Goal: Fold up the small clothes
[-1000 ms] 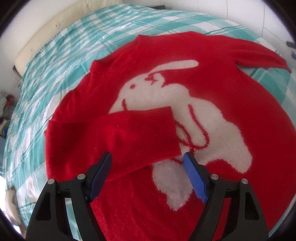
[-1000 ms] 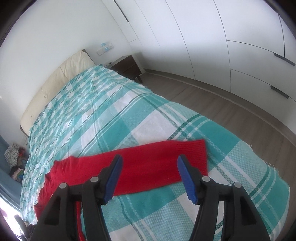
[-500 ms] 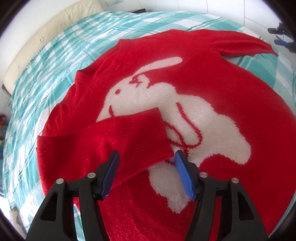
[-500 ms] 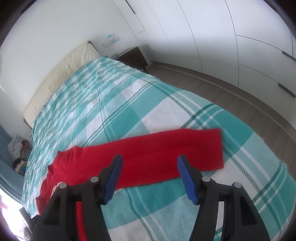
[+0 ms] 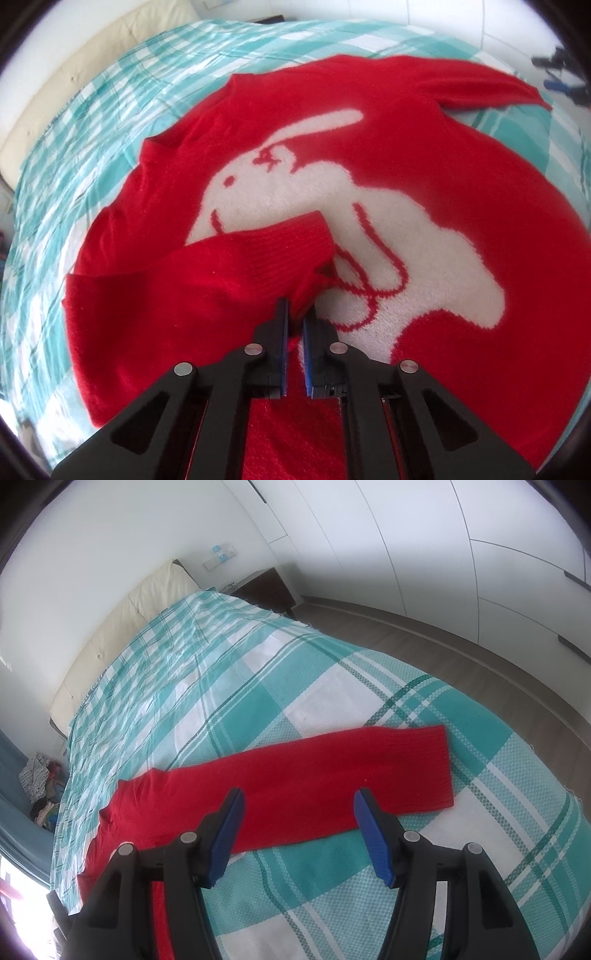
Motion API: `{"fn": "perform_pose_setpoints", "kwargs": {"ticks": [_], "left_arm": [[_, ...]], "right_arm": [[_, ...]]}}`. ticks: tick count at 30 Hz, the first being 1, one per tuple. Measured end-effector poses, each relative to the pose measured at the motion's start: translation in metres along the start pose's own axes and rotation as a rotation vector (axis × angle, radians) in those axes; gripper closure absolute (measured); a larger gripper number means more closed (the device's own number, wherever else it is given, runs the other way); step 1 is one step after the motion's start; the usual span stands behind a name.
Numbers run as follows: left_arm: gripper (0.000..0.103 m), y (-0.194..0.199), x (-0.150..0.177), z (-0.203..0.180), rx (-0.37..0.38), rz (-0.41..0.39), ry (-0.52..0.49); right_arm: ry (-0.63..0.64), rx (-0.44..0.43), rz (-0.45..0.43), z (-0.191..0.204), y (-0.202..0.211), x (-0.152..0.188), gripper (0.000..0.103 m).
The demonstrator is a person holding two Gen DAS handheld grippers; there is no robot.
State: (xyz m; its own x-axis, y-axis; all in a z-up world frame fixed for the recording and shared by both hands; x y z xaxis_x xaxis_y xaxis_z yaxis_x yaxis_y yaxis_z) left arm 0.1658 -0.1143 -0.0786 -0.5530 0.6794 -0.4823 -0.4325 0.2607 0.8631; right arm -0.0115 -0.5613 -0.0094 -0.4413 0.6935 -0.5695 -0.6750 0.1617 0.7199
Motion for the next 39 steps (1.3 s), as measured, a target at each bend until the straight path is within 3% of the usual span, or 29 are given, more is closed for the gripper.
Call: {"fn": "perform_pose_setpoints", "kwargs": {"ticks": [3,5,7,9,12,16,18,20,24,29,39], "left_arm": [[0.1,0.041,-0.001,0.045,0.091,-0.136,0.27],[0.1,0.078,0.012,0.091,0.086,-0.245,0.465],[0.1,0.113,0.039,0.146,0.03,-0.33,0.688],[0.1,0.139,0.076,0.198,-0.103,-0.372,0.904],[0.1,0.154,0.137,0.254,-0.327,-0.345,1.148],[0.101,0.152,0.215,0.279,-0.569,-0.242,1.364],[0.101,0.143,0.248,0.282,-0.627,-0.198,1.442],[0.101,0.135,0.271,0.287,-0.592,-0.172,1.544],[0.101,0.125,0.288,0.289,-0.62,-0.094,1.566],[0.101,0.107,0.309,0.287,-0.58,-0.001,1.645],[0.101,0.094,0.316,0.291,-0.554,0.056,1.643]], "right_arm": [[0.0,-0.005,0.003,0.0,-0.001,0.0,0.042],[0.004,-0.009,0.003,0.001,0.0,0.0,0.042],[0.011,-0.016,0.001,0.003,0.0,0.0,0.042],[0.018,-0.025,-0.002,0.006,0.001,-0.001,0.042],[0.038,-0.029,-0.006,0.011,0.002,-0.001,0.042],[0.075,-0.015,-0.006,0.018,0.0,0.003,0.042],[0.086,-0.008,0.001,0.02,-0.002,0.006,0.042],[0.097,-0.001,0.01,0.021,-0.005,0.009,0.042],[0.112,-0.003,0.02,0.025,-0.008,0.011,0.042],[0.125,-0.004,0.008,0.027,-0.006,0.01,0.042],[0.118,0.011,0.009,0.024,-0.007,0.01,0.042]]}}
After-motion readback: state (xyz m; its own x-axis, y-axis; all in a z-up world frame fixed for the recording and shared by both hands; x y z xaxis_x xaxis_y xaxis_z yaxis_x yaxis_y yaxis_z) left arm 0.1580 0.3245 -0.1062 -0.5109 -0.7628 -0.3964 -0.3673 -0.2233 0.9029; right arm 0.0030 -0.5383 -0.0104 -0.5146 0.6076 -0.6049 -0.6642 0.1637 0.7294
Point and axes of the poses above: each gripper's, at about its wrist camera, not at the fingertips, and y roughly against the way its jaws point, z to its left, x to its underside, the point moved 4 cm from there along -y, roughly the way its jaws point, and after that the axes turned 3 degrees about y, right-handed, at the moved point
